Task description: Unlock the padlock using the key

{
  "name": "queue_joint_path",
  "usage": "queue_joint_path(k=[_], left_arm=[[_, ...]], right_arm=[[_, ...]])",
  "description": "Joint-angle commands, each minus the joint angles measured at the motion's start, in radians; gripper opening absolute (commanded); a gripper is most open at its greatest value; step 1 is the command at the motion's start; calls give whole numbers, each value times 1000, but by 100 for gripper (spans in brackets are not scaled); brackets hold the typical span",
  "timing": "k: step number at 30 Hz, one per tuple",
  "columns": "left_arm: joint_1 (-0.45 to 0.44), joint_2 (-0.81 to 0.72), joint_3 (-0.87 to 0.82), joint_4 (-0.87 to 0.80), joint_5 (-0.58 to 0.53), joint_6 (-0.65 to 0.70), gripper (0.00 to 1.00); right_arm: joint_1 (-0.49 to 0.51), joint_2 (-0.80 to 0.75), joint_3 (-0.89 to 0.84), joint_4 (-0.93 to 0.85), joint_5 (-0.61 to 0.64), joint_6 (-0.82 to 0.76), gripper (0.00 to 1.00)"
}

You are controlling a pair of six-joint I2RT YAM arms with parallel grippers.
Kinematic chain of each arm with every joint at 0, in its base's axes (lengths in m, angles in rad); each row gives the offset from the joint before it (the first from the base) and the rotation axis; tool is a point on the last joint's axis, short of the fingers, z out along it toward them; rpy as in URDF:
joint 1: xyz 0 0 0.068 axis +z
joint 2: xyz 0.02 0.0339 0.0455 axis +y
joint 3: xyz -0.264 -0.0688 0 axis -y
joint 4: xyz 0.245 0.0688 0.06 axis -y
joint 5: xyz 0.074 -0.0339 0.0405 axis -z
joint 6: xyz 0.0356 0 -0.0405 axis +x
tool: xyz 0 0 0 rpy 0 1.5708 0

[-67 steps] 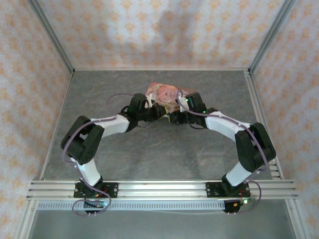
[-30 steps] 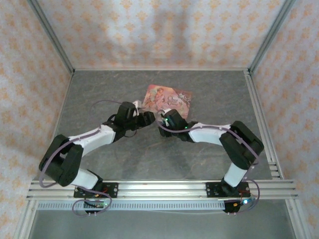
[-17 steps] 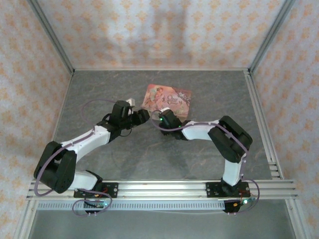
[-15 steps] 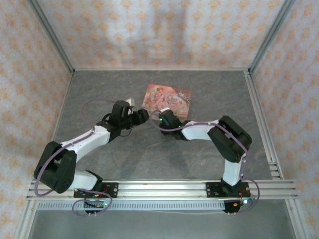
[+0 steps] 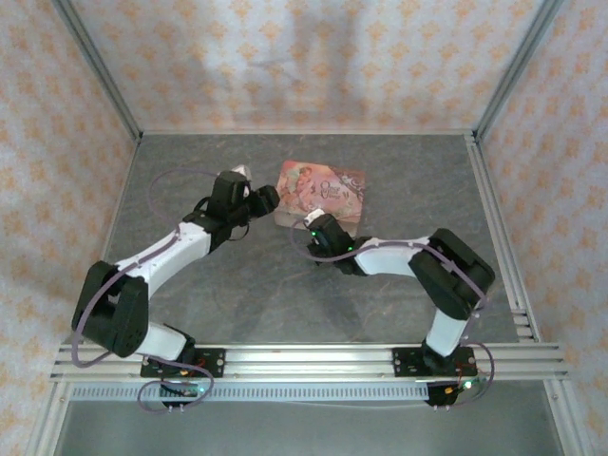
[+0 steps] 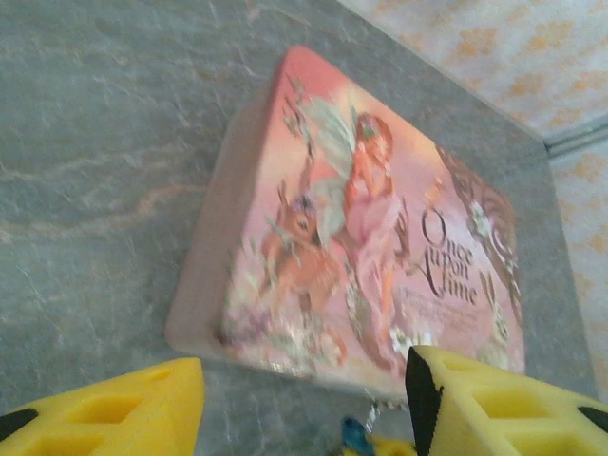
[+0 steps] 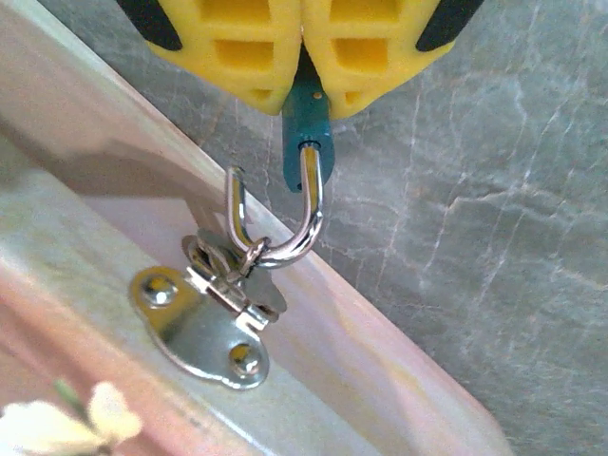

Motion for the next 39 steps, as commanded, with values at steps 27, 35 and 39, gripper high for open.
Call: queue_joint_path(k=[27, 35, 39], left_arm=[[6, 335, 133, -23, 28, 12, 54], [-3, 343, 117, -10, 35, -1, 51], [-2, 322, 119, -34, 9, 9, 52]], right_arm=[[45, 21, 201, -239, -172, -588, 0], [59, 98, 323, -312, -198, -574, 0], [59, 86, 319, -316, -231, -539, 0]])
